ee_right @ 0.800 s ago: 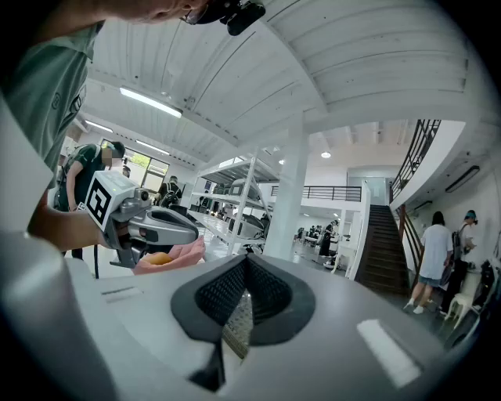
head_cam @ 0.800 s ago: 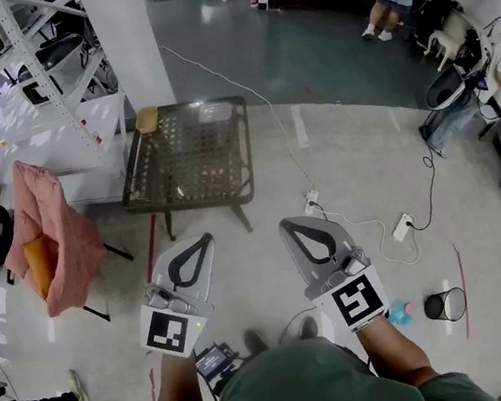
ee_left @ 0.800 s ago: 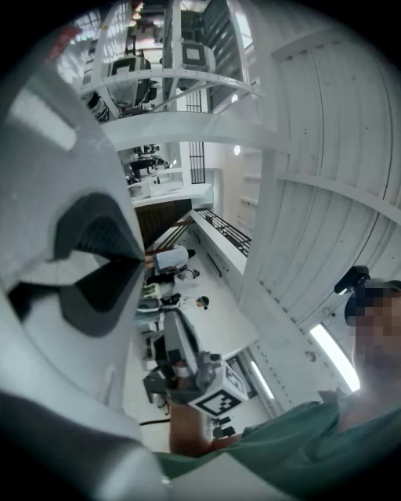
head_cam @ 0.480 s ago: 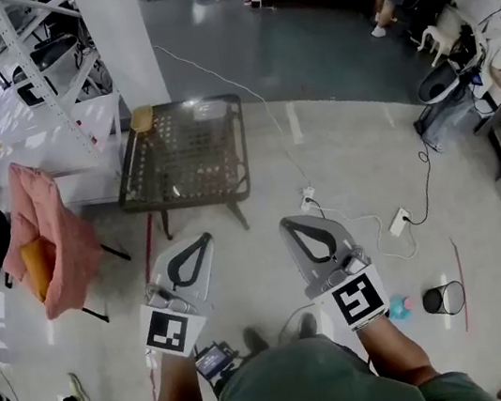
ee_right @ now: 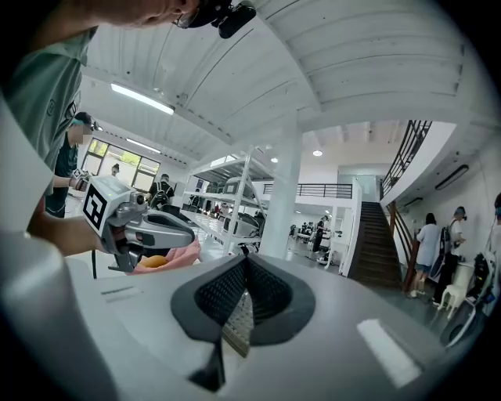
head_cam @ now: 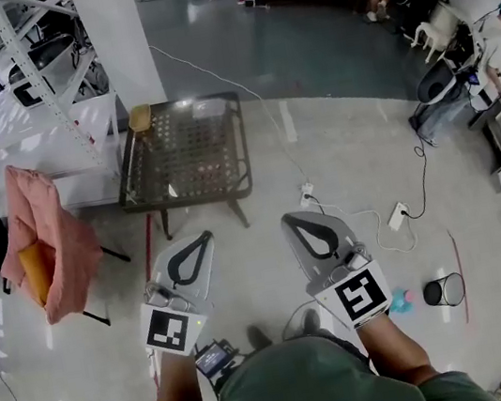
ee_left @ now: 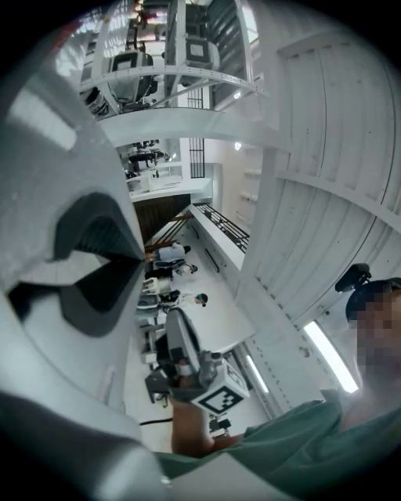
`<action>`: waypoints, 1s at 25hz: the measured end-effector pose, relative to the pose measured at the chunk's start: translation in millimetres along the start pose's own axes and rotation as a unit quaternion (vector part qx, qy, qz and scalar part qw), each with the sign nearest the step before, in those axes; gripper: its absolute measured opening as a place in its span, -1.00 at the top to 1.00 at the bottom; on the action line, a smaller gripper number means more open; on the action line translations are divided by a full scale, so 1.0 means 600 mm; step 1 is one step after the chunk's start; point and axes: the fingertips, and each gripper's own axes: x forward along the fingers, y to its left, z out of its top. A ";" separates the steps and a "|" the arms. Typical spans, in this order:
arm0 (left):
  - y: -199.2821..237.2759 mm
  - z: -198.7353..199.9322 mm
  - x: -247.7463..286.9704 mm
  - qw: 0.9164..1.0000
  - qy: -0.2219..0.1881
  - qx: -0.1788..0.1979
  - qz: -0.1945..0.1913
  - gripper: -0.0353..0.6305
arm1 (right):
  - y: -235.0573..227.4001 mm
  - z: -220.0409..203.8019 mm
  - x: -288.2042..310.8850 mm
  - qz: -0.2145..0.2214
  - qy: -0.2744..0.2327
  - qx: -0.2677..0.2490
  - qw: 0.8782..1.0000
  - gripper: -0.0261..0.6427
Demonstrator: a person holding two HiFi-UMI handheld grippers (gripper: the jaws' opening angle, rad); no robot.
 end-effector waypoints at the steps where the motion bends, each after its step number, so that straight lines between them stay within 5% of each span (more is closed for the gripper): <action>1: 0.004 -0.002 -0.004 1.000 -0.001 -0.001 -0.002 0.88 | 0.004 0.001 0.004 -0.002 -0.002 0.003 1.000 0.90; 13: 0.030 -0.010 0.004 1.000 0.000 -0.002 -0.005 0.88 | -0.002 0.006 0.029 -0.003 -0.001 0.004 1.000 0.90; 25: 0.011 -0.020 0.169 0.999 0.032 0.005 0.025 0.88 | -0.163 -0.055 0.044 0.033 -0.009 0.024 0.999 0.90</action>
